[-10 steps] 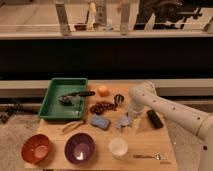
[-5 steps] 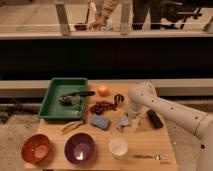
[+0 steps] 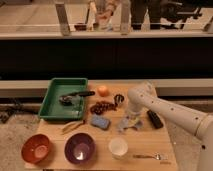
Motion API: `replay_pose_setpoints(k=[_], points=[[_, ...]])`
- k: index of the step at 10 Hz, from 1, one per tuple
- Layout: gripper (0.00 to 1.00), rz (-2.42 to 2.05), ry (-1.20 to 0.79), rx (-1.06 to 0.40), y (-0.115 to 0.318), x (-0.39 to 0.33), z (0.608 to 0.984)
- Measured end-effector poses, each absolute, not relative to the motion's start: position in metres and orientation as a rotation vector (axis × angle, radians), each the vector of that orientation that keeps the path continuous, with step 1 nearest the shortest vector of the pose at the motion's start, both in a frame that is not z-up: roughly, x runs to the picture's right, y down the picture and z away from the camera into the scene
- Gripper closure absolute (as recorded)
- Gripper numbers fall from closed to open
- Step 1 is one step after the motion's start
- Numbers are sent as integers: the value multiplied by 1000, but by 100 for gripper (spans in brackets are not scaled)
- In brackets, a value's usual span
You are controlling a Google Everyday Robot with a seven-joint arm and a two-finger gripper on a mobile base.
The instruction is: Place towel in metal cup
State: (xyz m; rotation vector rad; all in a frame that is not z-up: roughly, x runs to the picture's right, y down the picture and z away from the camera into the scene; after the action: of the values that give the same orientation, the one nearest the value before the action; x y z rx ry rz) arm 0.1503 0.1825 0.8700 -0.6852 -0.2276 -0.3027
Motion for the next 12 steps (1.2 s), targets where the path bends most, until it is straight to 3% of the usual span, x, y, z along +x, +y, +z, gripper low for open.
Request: replay_pose_setpoints(k=[3, 5, 8, 12], points=[[91, -301, -228, -669, 180, 152, 866], [100, -296, -232, -643, 161, 151, 856], [100, -294, -231, -614, 134, 150, 829], [69, -289, -219, -587, 129, 152, 825]])
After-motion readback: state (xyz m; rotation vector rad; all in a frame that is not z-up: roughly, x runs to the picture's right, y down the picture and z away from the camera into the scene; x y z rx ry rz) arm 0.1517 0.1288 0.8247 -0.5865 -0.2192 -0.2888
